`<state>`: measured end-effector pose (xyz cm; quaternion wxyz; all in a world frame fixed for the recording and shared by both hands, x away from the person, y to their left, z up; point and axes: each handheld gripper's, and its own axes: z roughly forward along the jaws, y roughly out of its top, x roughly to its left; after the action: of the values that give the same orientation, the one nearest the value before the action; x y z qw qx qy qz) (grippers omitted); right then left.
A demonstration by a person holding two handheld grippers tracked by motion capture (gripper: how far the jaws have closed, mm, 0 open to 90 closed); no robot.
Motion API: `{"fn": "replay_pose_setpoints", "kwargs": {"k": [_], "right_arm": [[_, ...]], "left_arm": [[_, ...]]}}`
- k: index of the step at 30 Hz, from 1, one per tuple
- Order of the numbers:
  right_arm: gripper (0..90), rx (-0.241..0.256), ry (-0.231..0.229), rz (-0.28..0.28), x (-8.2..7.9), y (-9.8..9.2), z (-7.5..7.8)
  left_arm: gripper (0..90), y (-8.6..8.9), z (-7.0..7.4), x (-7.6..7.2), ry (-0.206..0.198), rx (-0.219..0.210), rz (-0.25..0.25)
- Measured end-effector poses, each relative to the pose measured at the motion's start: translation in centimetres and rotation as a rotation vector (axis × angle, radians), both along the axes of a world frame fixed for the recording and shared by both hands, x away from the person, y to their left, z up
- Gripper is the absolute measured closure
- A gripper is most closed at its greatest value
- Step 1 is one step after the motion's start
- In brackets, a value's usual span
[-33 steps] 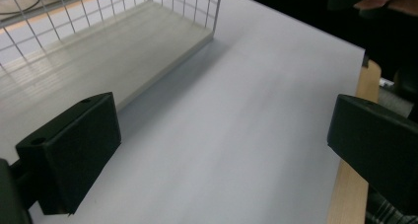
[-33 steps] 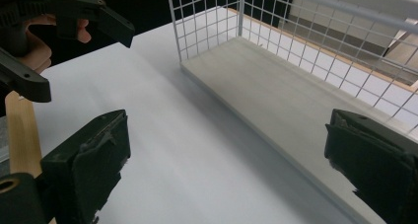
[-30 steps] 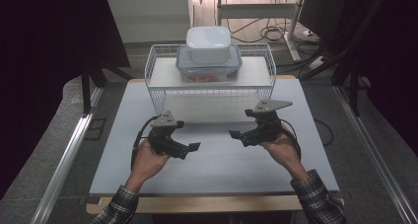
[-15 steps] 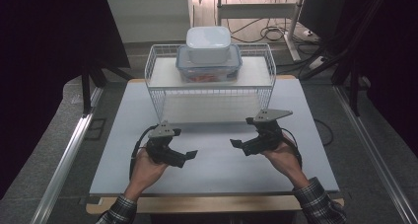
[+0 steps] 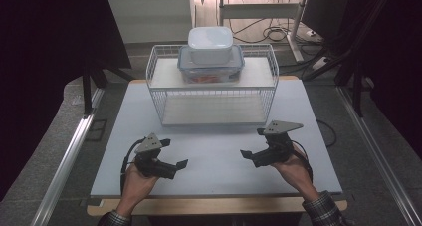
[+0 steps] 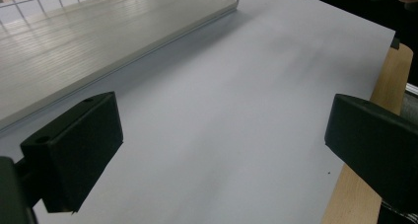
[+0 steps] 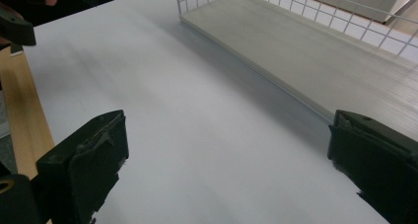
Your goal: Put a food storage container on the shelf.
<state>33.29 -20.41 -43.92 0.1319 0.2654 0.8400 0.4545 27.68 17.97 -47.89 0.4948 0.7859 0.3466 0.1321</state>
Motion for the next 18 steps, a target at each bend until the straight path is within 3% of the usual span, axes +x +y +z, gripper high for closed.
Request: {"fn": "replay_pose_setpoints", "kwargs": {"k": [7, 18], "right_arm": [[2.2, 0.016, 0.006, -0.033, -0.8, -1.1, -0.6], [2.2, -0.001, -0.007, -0.083, -1.4, -2.7, -1.8]], "left_arm": [[1.1, 0.4, -0.7, -0.7, -0.001, 0.007, 0.011], [1.0, 1.1, -2.0, -1.6, -0.004, 0.042, 0.045]]}}
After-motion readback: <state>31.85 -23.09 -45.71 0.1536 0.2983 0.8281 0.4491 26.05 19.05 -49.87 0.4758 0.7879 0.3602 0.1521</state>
